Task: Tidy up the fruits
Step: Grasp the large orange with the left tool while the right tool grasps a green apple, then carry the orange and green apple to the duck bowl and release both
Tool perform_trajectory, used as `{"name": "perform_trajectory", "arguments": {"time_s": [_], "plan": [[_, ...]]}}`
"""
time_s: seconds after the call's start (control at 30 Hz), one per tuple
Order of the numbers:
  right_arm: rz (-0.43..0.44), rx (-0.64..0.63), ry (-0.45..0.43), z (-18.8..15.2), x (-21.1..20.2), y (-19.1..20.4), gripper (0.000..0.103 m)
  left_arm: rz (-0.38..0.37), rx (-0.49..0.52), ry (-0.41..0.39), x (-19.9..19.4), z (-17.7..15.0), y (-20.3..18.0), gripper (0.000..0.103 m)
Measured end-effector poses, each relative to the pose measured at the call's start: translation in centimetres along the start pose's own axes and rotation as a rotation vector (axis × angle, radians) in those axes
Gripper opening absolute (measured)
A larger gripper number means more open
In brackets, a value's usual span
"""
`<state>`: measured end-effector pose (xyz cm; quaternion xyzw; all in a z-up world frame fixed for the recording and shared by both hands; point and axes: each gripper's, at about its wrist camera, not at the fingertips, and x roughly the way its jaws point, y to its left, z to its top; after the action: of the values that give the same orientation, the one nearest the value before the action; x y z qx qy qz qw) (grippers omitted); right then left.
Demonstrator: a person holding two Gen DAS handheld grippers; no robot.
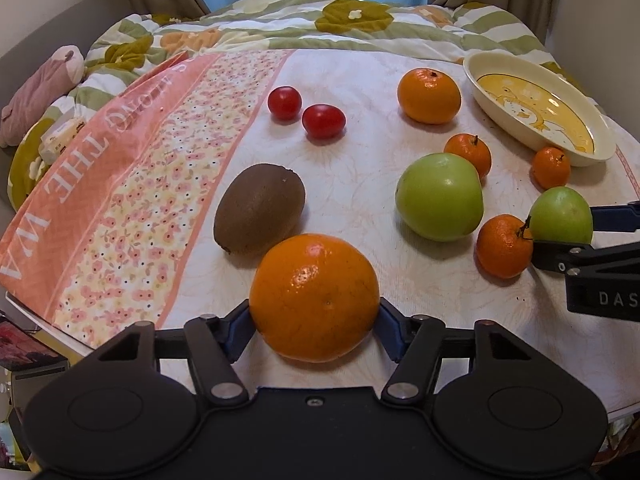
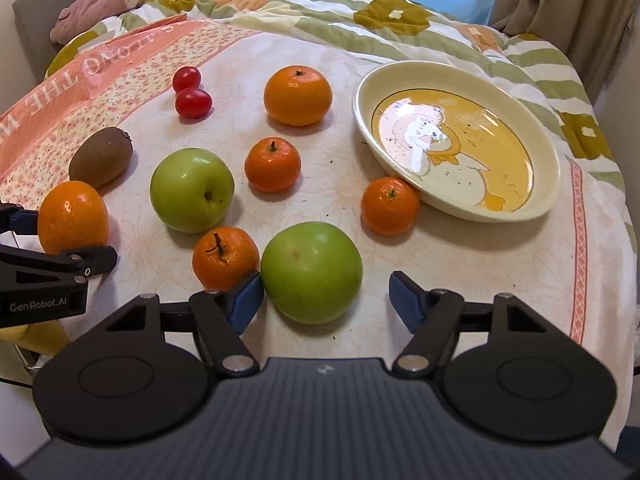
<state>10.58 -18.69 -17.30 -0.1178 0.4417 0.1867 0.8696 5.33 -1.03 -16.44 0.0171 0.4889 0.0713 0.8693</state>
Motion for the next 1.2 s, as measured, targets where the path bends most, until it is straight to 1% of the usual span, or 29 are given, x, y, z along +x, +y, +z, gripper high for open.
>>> {"name": "perform_trajectory", "arguments": {"time_s": [0.03, 0.07, 0.1, 0.33, 0.7, 1.0, 1.2], "plan": [[0.010, 0.005, 0.002, 0.1, 0.1, -0.1, 0.077, -0.001, 0.002, -0.002, 0.0, 0.0, 0.0, 0.067], [0.026, 0.011, 0.006, 0.1, 0.2, -0.3, 0.070, -0.001, 0.004, -0.005, 0.0, 0.0, 0.0, 0.067], [0.044, 0.019, 0.009, 0.2, 0.3, -0.3, 0.069, -0.001, 0.007, -0.008, 0.0, 0.0, 0.0, 0.067], [0.062, 0.032, 0.003, 0.1, 0.3, -0.4, 0.068, 0.001, 0.020, -0.035, -0.1, -0.2, 0.0, 0.066], [0.061, 0.038, -0.019, -0.2, -0.5, -0.4, 0.068, -0.011, 0.012, -0.081, -0.7, -0.8, 0.1, 0.066], [0.050, 0.044, -0.048, -0.4, -2.0, -0.2, 0.068, -0.017, 0.012, -0.165, -2.6, -0.5, 0.0, 0.066], [0.042, 0.072, -0.090, 0.1, -4.3, -0.8, 0.068, -0.023, 0.033, -0.215, -5.1, 0.7, -0.5, 0.066]]}}
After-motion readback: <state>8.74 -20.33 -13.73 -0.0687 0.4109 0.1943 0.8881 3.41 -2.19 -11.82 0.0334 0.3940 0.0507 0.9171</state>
